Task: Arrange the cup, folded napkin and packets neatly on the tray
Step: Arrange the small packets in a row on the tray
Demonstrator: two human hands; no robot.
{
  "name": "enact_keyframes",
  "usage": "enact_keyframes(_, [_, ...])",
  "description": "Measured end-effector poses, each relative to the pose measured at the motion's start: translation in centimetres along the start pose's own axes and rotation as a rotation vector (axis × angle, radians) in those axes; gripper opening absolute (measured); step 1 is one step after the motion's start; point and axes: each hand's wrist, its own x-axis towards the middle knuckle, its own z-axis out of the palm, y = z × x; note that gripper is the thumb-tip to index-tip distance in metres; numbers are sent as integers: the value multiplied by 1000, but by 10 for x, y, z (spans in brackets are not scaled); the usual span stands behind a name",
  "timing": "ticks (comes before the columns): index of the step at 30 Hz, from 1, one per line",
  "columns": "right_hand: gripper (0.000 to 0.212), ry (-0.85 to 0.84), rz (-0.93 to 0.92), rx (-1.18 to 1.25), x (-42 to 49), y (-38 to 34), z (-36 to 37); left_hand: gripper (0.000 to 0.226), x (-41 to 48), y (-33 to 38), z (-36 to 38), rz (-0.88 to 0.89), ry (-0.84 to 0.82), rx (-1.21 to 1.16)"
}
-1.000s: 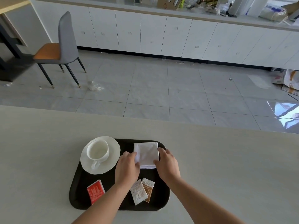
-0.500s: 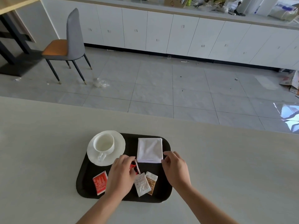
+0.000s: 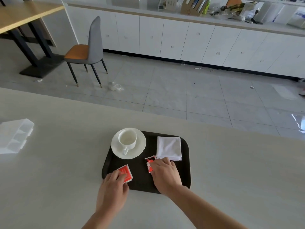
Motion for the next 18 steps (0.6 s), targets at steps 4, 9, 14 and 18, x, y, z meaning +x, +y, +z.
enact_keyframes(4, [30,-73,-20,-101,5,-11,12,26,0,-3,2,85,-51,15])
enact_keyframes(9, [34,-128,-97,-9,-2,-30,23,43,4,-16,10,246,-106,54])
enact_keyframes(14, [48,-71,-26,-21,-3,-28,15,41,1,-23,11,284,-105,-32])
enact_keyframes(18, [38,-109,-78,-148,-9,-35,18,32,1,-17,8,211,-116,-99])
